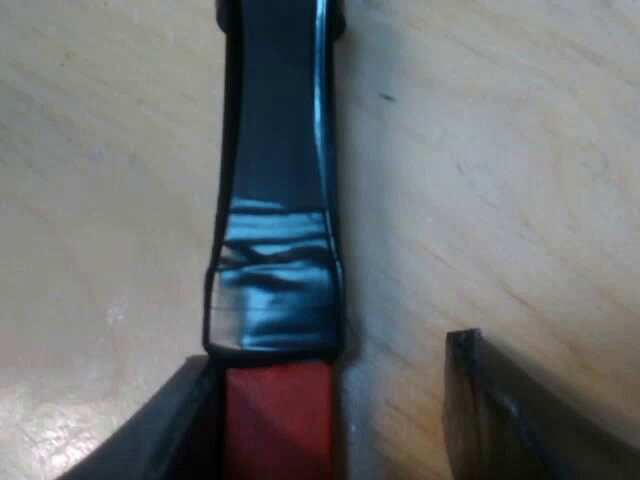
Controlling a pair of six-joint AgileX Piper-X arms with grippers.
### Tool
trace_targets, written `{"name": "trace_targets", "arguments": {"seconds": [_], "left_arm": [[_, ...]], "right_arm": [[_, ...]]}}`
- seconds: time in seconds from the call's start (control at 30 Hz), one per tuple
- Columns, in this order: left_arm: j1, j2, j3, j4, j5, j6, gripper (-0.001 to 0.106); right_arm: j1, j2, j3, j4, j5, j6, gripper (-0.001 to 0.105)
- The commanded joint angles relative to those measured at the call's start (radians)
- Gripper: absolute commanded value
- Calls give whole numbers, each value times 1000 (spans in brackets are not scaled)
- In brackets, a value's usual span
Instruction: Grind coffee beans and then tamp
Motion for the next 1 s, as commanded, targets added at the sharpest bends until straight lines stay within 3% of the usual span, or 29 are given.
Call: {"name": "trace_targets", "arguments": {"seconds": [0.03, 0.4, 0.63, 0.83, 1.0], "left_arm": [[-5, -7, -2, -11, 8, -12, 62], [-5, -7, -2, -11, 8, -12, 62], [-5, -7, -2, -11, 6, -12, 79], [-5, -7, -5, -7, -46, -12, 79], [-5, -7, -57, 111, -139, -2, 79]], "right_arm": [[1, -11, -21, 63, 0, 6, 51], [1, -91, -181, 445, 2, 6, 51], [1, -174, -245, 509, 3, -1, 51], [1, -252, -288, 532, 4, -1, 51], [1, -325, -340, 563, 7, -66, 51]]}}
